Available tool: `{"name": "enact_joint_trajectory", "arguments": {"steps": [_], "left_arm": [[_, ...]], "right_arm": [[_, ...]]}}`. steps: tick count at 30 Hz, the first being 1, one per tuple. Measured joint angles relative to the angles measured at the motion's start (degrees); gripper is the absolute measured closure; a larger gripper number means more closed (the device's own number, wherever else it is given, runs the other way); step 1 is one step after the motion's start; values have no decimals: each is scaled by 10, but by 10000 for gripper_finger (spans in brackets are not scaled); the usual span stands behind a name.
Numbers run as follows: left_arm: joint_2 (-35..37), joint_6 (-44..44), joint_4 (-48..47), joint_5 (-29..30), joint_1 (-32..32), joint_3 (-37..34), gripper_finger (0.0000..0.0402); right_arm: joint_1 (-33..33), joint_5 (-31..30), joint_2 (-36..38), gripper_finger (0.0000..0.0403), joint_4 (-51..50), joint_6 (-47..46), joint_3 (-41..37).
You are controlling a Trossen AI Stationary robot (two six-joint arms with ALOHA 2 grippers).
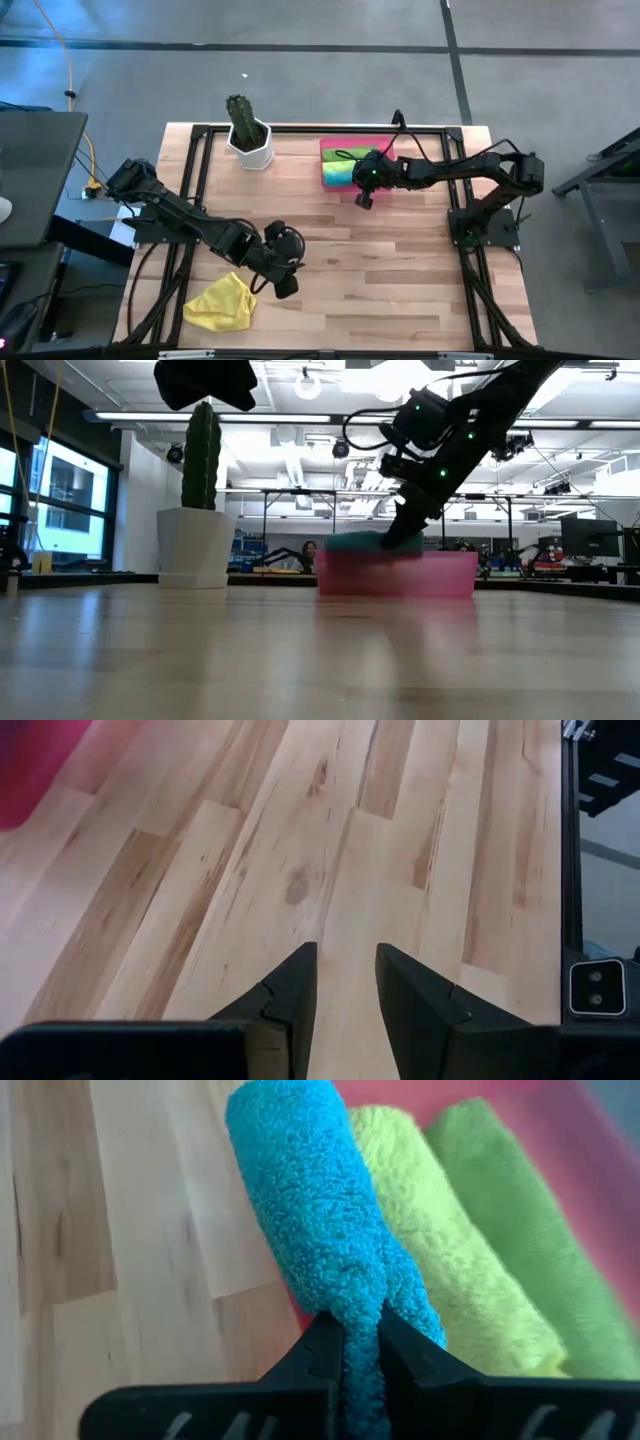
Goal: Roll microfiber towels into tight, uniform cylinder then place into a basket
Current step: Put the blue microfiber cloth into the pink bin, then roll the yellow microfiber cloth
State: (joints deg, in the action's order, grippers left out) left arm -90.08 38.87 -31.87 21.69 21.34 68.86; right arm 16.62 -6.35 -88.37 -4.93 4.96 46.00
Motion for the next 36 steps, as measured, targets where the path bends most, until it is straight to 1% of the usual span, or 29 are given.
{"name": "enact_joint_trajectory", "arguments": {"steps": [7,11,13,16,22,25,28,31,34,36], "left_arm": [[0,0,1,0,0,0,308],[0,0,1,0,0,0,308],[0,0,1,0,0,0,308],[0,0,0,0,0,0,308],[0,0,0,0,0,0,308],[0,0,-1,0,0,0,308],[0,0,-1,0,0,0,308],[0,0,-2,-4,0,0,308],[0,0,-3,-16,0,0,308],[0,0,-5,-24,0,0,308]], "right_arm": [[0,6,-35,396,6,-2,2],[0,8,-35,394,5,-1,2],[0,8,-34,385,6,-1,2],[0,8,-34,360,6,0,1],[0,8,-34,284,0,13,4],[0,8,-33,252,-47,10,35],[0,8,-31,231,-131,9,95],[0,8,-31,223,-223,9,153],[-5,8,-31,223,-284,9,199],[-12,20,-31,222,-319,7,224]]}}
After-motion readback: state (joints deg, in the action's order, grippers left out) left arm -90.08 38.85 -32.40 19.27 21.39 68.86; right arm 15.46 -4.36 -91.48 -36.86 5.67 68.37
